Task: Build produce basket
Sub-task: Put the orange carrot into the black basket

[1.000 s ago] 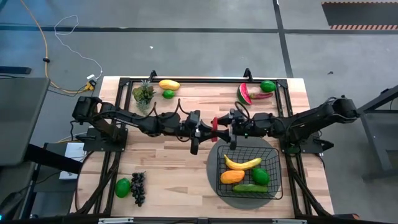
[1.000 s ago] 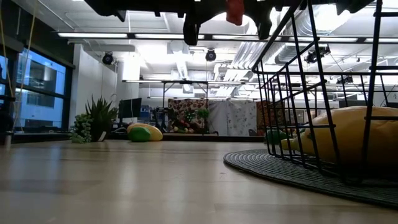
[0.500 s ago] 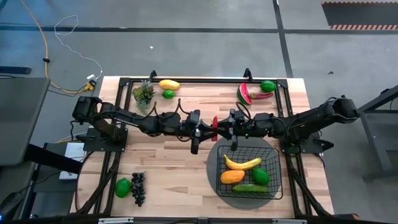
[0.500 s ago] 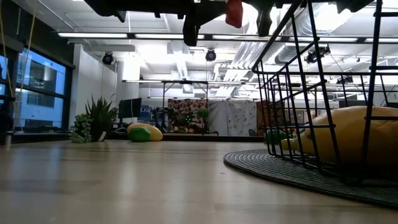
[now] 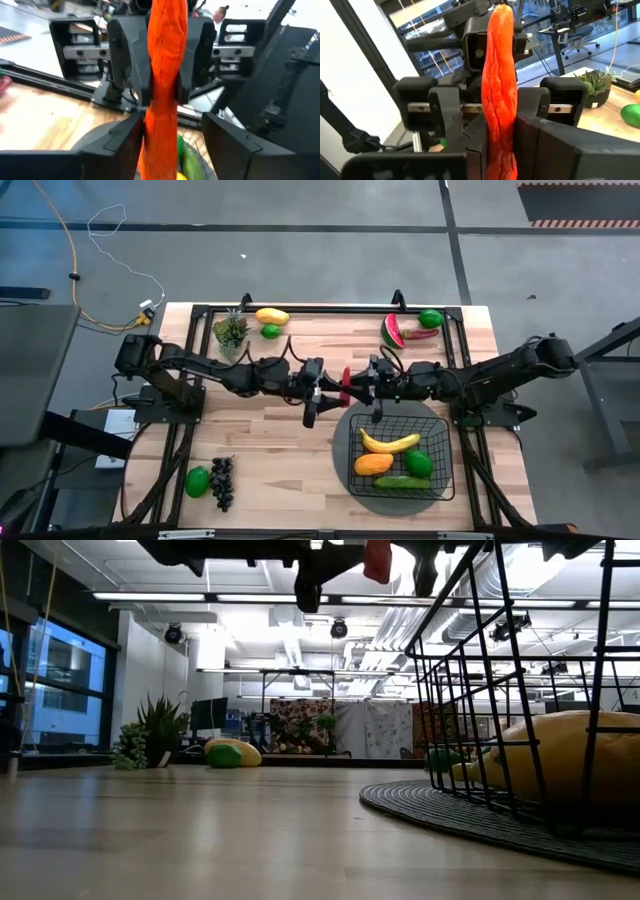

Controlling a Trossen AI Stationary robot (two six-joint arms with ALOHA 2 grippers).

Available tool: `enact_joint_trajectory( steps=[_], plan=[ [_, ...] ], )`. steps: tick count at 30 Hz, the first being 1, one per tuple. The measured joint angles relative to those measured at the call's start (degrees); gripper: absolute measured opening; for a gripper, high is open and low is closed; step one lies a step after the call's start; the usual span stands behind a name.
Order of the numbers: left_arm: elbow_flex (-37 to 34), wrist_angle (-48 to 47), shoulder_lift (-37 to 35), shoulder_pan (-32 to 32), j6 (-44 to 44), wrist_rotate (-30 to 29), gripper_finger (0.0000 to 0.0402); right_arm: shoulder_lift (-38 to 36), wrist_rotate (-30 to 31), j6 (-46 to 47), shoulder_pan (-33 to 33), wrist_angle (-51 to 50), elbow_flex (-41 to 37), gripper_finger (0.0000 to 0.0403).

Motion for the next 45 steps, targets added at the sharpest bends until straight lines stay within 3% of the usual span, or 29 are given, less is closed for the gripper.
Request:
enact_joint_trajectory(
  steps=[6,14,25,30,45],
  plan=[
    [-0.04,-11.98,-5.89,3.77,0.54,5.61,0.02,-3.15,0.04,-2.8,-0.07,-4.77,-0.03,0.005],
    [-0.47,-28.24,-18.17,7.67,5.32,6.2,0.02,-11.49,0.09,-4.79,-0.13,-18.22,-0.03,0.005],
    [-14.9,-19.37,-37.53,1.49,7.1,-12.38,0.02,-21.79,0.24,-5.83,-0.13,-29.09,-0.03,0.005],
    [-19.94,-16.16,-41.43,-1.62,7.1,-15.98,0.02,-22.89,0.24,-5.81,-0.13,-30.17,-0.03,0.005],
    [-20.31,-14.9,-42.27,-1.9,7.08,-17.11,0.02,-22.64,0.2,-5.75,-0.13,-29.89,-0.03,0.005]
  ],
)
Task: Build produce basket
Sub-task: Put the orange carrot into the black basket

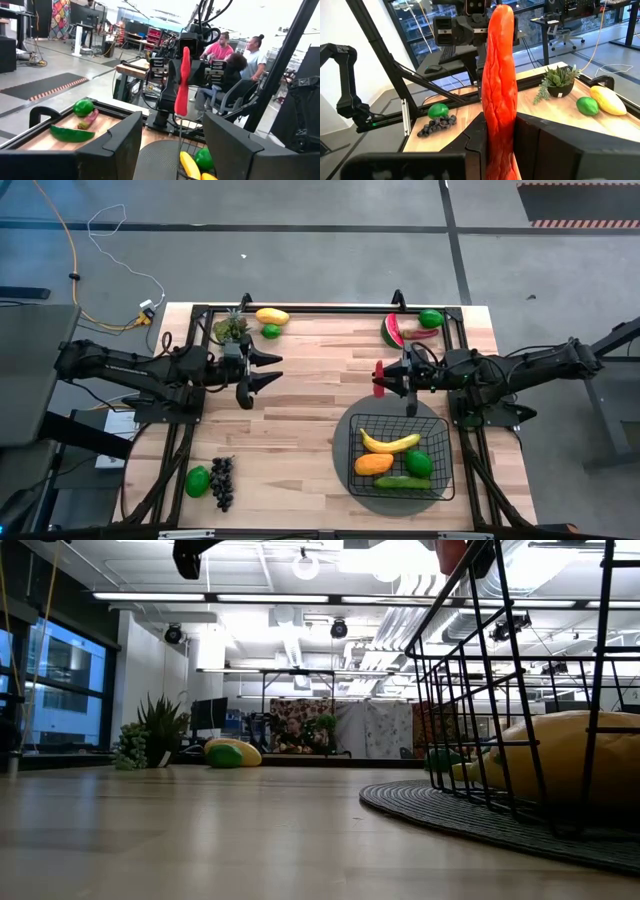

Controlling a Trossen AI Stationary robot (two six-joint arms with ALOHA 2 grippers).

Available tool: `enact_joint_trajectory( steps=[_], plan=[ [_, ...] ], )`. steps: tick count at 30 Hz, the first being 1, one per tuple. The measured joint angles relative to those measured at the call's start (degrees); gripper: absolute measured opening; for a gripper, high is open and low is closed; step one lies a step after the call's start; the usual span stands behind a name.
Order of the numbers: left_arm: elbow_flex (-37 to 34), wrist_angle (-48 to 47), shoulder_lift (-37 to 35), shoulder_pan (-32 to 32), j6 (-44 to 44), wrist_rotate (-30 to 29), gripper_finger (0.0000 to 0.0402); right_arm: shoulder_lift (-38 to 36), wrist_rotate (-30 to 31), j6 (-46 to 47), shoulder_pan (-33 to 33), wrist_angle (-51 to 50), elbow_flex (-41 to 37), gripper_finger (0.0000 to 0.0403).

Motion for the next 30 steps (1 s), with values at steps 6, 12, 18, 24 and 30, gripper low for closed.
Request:
enact_joint_trajectory(
  steps=[6,12,18,24,30],
  plan=[
    [0.0,-0.02,0.0,0.0,0.0,0.0,0.02,0.0,-8.25,7.61,0.17,3.71,1.54,0.0051],
    [0.0,-0.1,0.02,0.0,0.0,-0.09,0.02,2.86,-14.48,11.78,4.94,-17.15,12.49,0.005],
    [0.0,-0.38,0.02,0.0,0.01,-0.97,0.02,9.03,-15.03,16.95,11.76,-39.85,21.74,0.005],
    [0.0,-0.37,0.02,0.0,1.35,-1.73,0.02,13.29,-15.06,22.61,17.85,-45.13,20.66,0.005],
    [0.0,-0.39,0.02,0.0,1.5,-1.97,0.02,17.82,-14.5,22.33,20.2,-46.93,17.52,0.005]
  ],
)
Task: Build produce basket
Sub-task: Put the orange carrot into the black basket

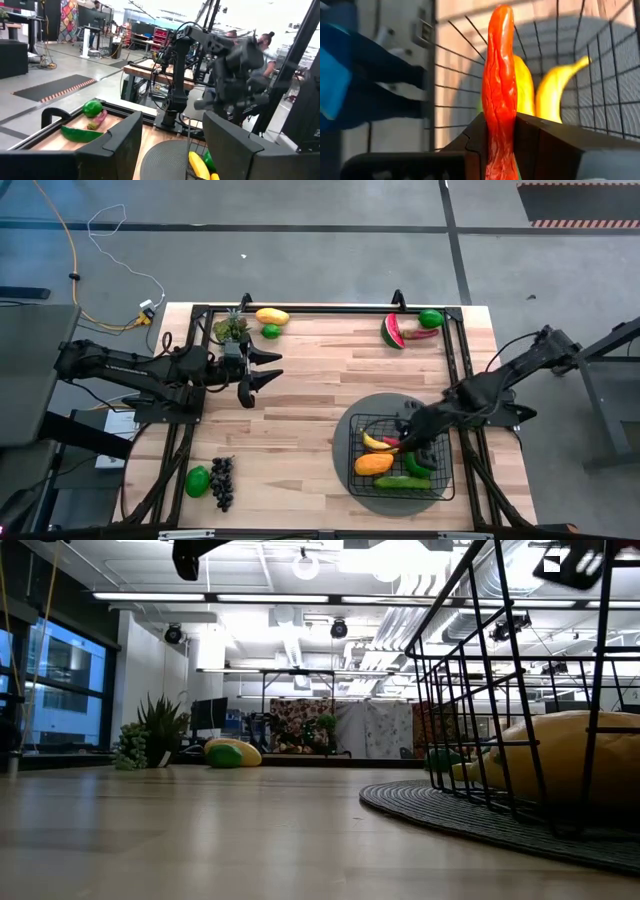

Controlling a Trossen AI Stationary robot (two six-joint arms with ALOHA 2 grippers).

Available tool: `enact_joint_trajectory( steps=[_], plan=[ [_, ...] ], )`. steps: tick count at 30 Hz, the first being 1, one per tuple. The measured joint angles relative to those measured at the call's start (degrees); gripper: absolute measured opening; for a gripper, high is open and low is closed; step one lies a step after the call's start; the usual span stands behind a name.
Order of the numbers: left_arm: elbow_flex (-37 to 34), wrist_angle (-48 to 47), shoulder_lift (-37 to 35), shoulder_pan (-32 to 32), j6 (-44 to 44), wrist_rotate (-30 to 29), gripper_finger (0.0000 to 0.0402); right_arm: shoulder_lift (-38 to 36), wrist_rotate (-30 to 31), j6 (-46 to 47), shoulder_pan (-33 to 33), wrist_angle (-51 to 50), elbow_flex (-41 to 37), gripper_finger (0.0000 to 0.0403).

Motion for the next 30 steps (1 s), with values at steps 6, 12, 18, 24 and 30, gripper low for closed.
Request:
enact_joint_trajectory(
  steps=[6,12,18,24,30],
  plan=[
    [0.0,0.02,0.0,0.0,0.0,-1.17,0.02,5.98,1.13,-1.78,-0.12,-1.94,-2.8,0.005],
    [0.0,0.0,0.0,0.0,0.0,-2.59,0.02,11.83,3.5,-3.73,-0.16,-1.66,-3.62,0.005],
    [0.02,0.02,0.0,0.0,0.0,-2.8,0.02,17.14,4.28,-4.27,-0.13,-0.88,-3.6,0.005],
    [0.02,0.02,0.0,0.0,0.0,-2.79,0.02,20.44,7.49,-3.72,-0.15,-0.86,-3.54,0.005],
    [0.02,0.04,0.0,-0.01,0.0,-2.78,0.02,20.5,8.39,-3.2,-0.17,0.03,-3.56,0.005]
  ],
)
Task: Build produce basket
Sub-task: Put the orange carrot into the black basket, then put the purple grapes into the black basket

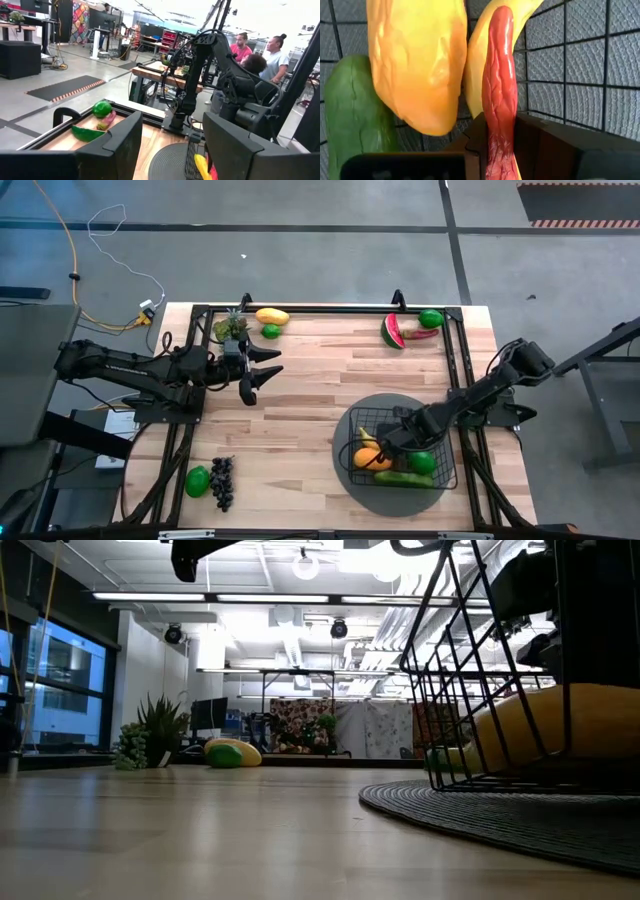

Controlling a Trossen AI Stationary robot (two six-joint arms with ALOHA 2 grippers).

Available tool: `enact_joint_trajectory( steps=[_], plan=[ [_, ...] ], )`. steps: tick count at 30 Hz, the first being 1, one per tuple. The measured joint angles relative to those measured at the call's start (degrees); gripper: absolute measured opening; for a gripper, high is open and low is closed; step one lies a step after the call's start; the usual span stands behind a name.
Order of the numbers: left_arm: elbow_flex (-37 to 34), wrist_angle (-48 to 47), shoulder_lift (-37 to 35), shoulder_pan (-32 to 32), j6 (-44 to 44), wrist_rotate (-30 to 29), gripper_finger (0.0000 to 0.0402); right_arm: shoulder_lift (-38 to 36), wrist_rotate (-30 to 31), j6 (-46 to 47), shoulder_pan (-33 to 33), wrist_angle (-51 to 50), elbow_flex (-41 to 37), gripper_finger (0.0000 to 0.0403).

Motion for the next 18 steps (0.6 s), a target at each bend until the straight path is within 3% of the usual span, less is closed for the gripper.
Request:
enact_joint_trajectory(
  steps=[6,18],
  plan=[
    [0.0,0.0,0.0,-0.01,-0.02,0.0,0.02,0.0,-0.03,0.59,0.0,1.53,-0.04,0.0065],
    [0.0,0.0,0.0,0.01,-0.02,0.0,0.02,-0.09,-1.85,0.46,0.0,1.89,-0.04,0.0157]
  ],
)
